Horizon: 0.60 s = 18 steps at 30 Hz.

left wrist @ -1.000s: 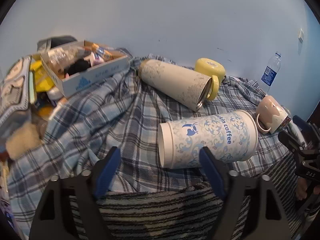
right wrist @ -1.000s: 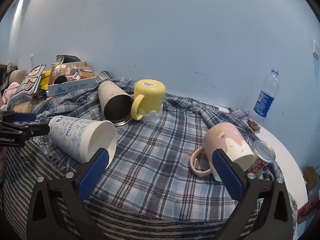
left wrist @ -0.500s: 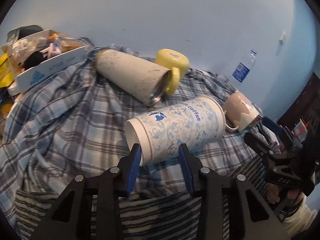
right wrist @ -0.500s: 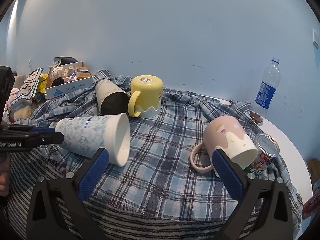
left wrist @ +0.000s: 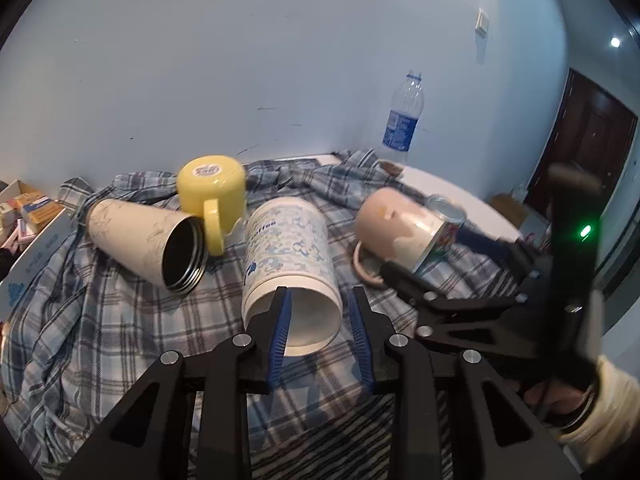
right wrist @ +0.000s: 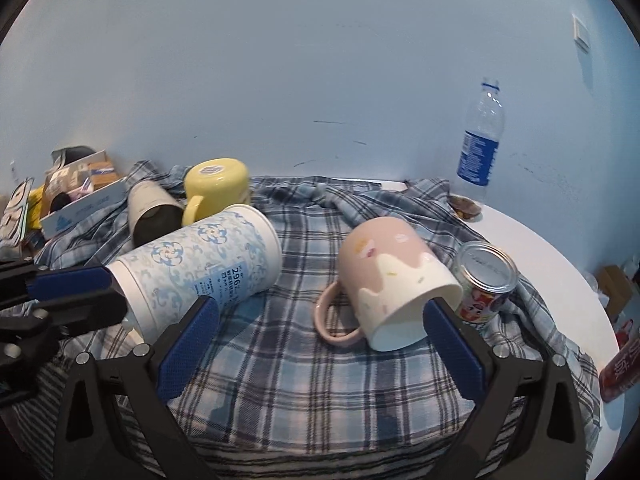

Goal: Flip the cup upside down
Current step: 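Close the right gripper on the cup body and lift it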

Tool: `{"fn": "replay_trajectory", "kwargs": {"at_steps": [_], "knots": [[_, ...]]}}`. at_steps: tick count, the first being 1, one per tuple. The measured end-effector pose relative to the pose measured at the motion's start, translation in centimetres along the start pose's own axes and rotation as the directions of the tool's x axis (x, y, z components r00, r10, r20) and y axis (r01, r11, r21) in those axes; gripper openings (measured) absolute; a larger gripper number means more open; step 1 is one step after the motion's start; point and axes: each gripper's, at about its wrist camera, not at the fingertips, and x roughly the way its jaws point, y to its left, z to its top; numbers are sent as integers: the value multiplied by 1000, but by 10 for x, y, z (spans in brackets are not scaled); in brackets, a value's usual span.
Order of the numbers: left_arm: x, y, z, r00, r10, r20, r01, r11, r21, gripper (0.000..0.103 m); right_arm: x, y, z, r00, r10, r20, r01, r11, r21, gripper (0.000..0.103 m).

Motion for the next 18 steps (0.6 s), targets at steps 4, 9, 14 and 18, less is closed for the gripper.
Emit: {"fn": "replay_trajectory", "kwargs": {"at_steps": [4, 9, 14, 18], "knots": [[-8, 7, 8, 991, -136, 13, 136, 991, -7, 32, 13, -6, 0, 998, 5, -57, -3, 1000, 25, 85], [-17, 2, 2, 994, -56, 89, 52, 998, 46, 32, 24, -6, -3, 994, 22, -108, -19, 999, 29, 70], [6, 39, -8, 992, 115, 55, -110, 990, -90, 32, 23, -5, -4, 993, 46, -110, -44, 999, 24, 57], [26, 71, -15, 981, 180, -75, -192, 962, -193, 32, 28, 3, -5, 987, 86, -137, -87, 996, -4, 42]]}}
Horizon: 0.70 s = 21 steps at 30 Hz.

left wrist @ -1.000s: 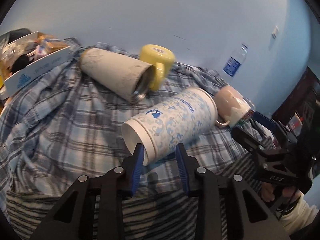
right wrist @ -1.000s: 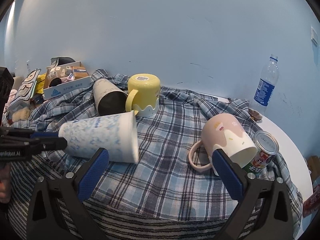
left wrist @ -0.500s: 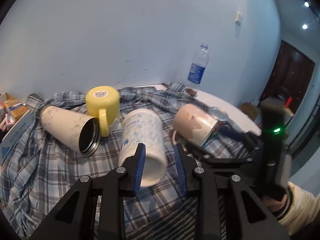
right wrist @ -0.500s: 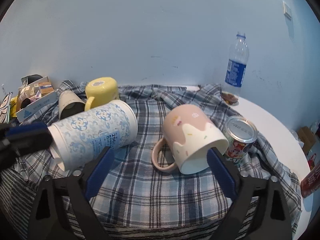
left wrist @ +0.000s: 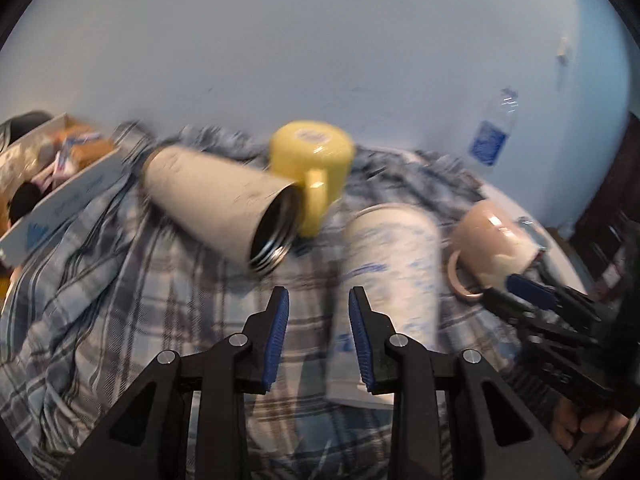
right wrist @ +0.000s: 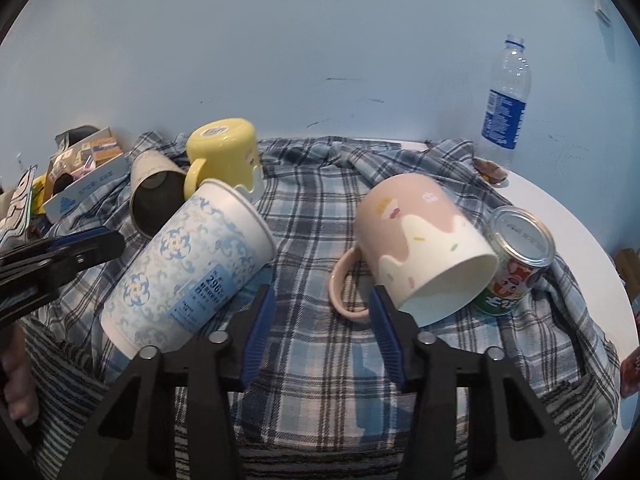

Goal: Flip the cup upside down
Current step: 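Close the right gripper on the cup body and lift it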

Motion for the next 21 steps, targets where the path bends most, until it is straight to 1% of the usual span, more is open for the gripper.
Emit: {"fn": "replay_trajectory", "kwargs": {"at_steps": [2, 3, 7, 9, 11, 12, 14, 15, 16, 18, 21], "knots": [[5, 3, -3, 999, -8, -41, 8, 1000, -15, 32, 4, 3, -1, 1000, 21, -22, -22, 1000, -13, 39], [7, 1, -5, 998, -23, -56, 23, 1000, -7, 32, 6, 5, -2, 999, 32, -36, -32, 999, -21, 37], [1, -16, -11, 992, -107, -60, 111, 992, 66, 31, 14, 8, -3, 994, 78, -80, -81, 996, -33, 35], [-3, -31, -15, 993, -110, -51, 116, 985, 130, 31, 16, 7, -3, 993, 80, -92, -82, 996, -25, 34], [-6, -37, -16, 993, -112, -44, 118, 980, 158, 31, 18, 3, -3, 991, 87, -103, -89, 996, -7, 34], [-9, -39, -18, 989, -136, -51, 142, 977, 157, 31, 19, 3, -4, 989, 98, -108, -99, 995, 0, 33], [-12, -40, -19, 977, -197, -77, 206, 969, 133, 31, 20, 4, -4, 987, 117, -113, -118, 993, 0, 32], [-10, -43, -20, 976, -202, -79, 211, 969, 132, 31, 19, 5, -4, 985, 135, -110, -137, 991, -4, 32], [-11, -46, -21, 979, -190, -72, 198, 970, 142, 31, 18, 6, -4, 984, 142, -104, -144, 990, -10, 32], [-12, -51, -23, 985, -164, -51, 170, 972, 163, 31, 15, 10, -4, 988, 128, -91, -131, 991, -28, 32], [-11, -51, -23, 986, -161, -39, 165, 974, 154, 32, 8, 8, -3, 993, 105, -53, -106, 994, -9, 32]]}}
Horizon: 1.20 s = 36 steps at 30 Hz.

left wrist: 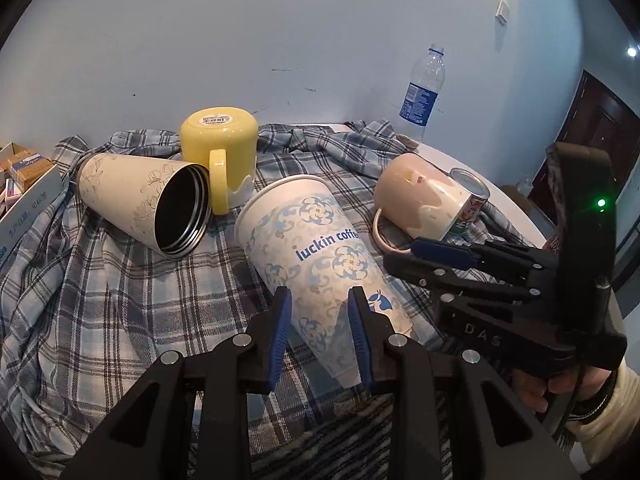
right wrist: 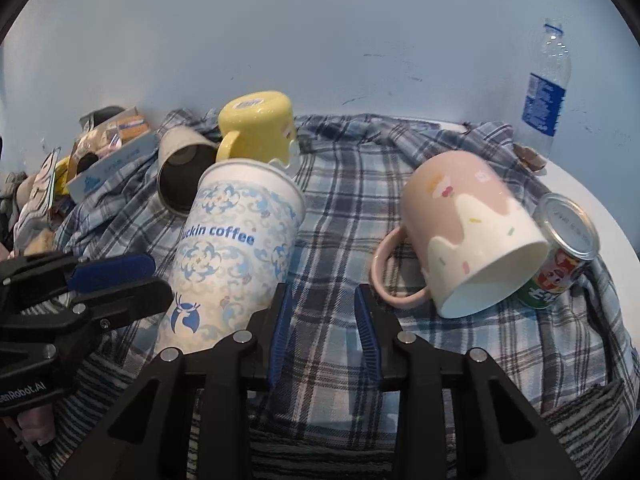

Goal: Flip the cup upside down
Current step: 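Close the right gripper on the cup body and lift it, then rotate the held cup so its open rim faces the table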

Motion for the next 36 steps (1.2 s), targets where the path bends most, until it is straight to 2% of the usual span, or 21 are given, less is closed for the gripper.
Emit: {"fn": "replay_trajectory", "kwargs": {"at_steps": [2, 3, 4, 5, 6, 8, 10, 12, 15, 16, 18, 20, 24, 26, 27, 30, 32, 36], "knots": [[0, 5, 1, 1000, 15, 15, -14, 999, -28, 49, -6, -1, 0, 1000, 7, 29, -7, 1000, 16, 32], [-3, 9, 1, 999, 39, 34, -38, 998, -50, 75, -10, -1, 1, 999, 14, 46, -15, 1000, 20, 32], [-8, 14, 1, 994, 82, 75, -76, 994, -76, 87, -13, -1, 1, 998, 26, 62, -28, 999, 23, 33], [-13, 17, 0, 986, 124, 114, -114, 989, -91, 87, -17, 0, 1, 996, 43, 78, -45, 999, 24, 39], [-20, 18, 0, 968, 190, 160, -176, 979, -99, 87, -21, 1, 0, 994, 60, 97, -63, 998, 24, 52], [-26, 21, 0, 944, 260, 203, -239, 963, -123, 87, -28, 6, -1, 988, 78, 136, -80, 997, 6, 62], [-36, 26, -2, 927, 271, 257, -233, 958, -169, 87, -34, 14, -2, 982, 83, 172, -80, 996, -29, 62], [-47, 26, -5, 904, 286, 319, -235, 953, -189, 87, -35, 22, -3, 978, 116, 176, -104, 992, -75, 73], [-60, 23, -7, 863, 322, 389, -262, 944, -199, 87, -28, 38, -5, 971, 209, 117, -192, 971, -139, 74], [-62, 23, -7, 858, 331, 394, -270, 941, -203, 87, -25, 41, -6, 966, 242, 96, -227, 963, -145, 74], [-60, 24, -7, 858, 336, 388, -274, 939, -207, 87, -17, 47, -6, 971, 233, 55, -222, 961, -166, 75], [-59, 25, -7, 864, 334, 377, -273, 940, -207, 87, -5, 53, -7, 986, 167, 6, -164, 972, -170, 75], [-56, 23, -8, 874, 331, 355, -281, 942, -186, 87, 17, 46, -6, 984, 150, -93, -160, 980, -120, 75], [-57, 20, -8, 873, 330, 360, -283, 942, -178, 87, 23, 43, -7, 987, 114, -118, -126, 987, -100, 73], [-58, 19, -9, 869, 330, 368, -282, 943, -179, 87, 25, 39, -7, 986, 108, -125, -119, 989, -88, 69], [-60, 19, -9, 867, 325, 379, -276, 945, -178, 87, 24, 32, -9, 986, 116, -118, -123, 991, -52, 66], [-58, 19, -8, 872, 322, 368, -275, 945, -175, 87, 23, 29, -8, 988, 113, -101, -118, 992, -42, 66], [-58, 21, -8, 872, 323, 368, -272, 945, -183, 87, 10, 30, -7, 994, 101, -38, -102, 993, -51, 66]]}}
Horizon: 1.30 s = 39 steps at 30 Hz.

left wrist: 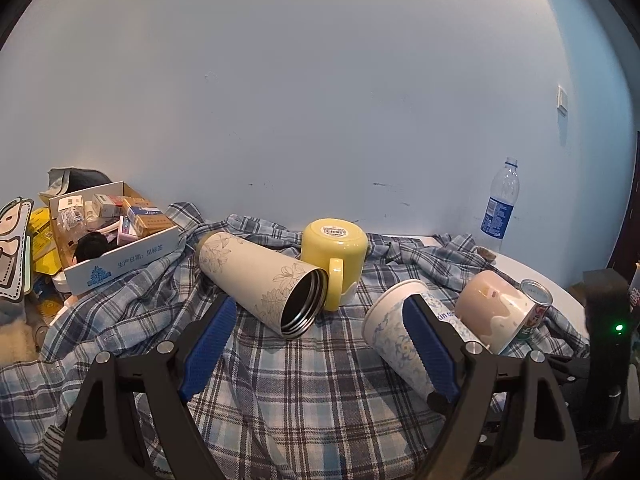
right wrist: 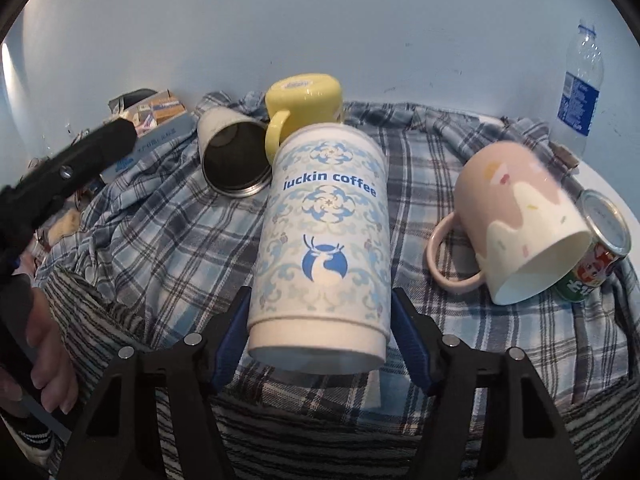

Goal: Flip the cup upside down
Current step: 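Rotate the held cup so its open rim faces the table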

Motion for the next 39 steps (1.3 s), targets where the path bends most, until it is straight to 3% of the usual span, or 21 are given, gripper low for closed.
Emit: {"fn": "replay_trajectory", "kwargs": {"at_steps": [7, 13, 17, 22, 26, 34, 38, 39], "knots": [[-1, 0, 0, 1000, -7, 6, 7, 1000, 1, 87, -22, 2, 4, 996, -11, 92, 13, 1000, -13, 66], [0, 0, 1, 1000, -8, 1, 8, 1000, -4, 87, -47, 10, 6, 974, -11, 227, 24, 998, -57, 66], [2, -1, 0, 1000, -3, -11, 3, 1000, 4, 87, -45, 24, 4, 971, -45, 236, 74, 990, -118, 66], [0, 1, 0, 1000, -1, 1, 1, 1000, -8, 87, -57, 20, 3, 956, -17, 292, 48, 994, -96, 66], [2, 1, 0, 1000, -1, -8, 1, 1000, -4, 87, -46, 19, 4, 968, -45, 246, 72, 992, -100, 66], [2, 0, 0, 1000, -6, -3, 6, 1000, -6, 87, -47, 20, 2, 969, -44, 245, 71, 992, -102, 66], [-3, -1, 0, 999, -30, 23, 30, 1000, -6, 87, -54, 17, 2, 958, -17, 286, 42, 996, -82, 90], [-6, -1, 0, 999, -38, 36, 38, 999, -3, 87, -58, 16, 1, 948, -22, 316, 48, 996, -76, 91]]}}
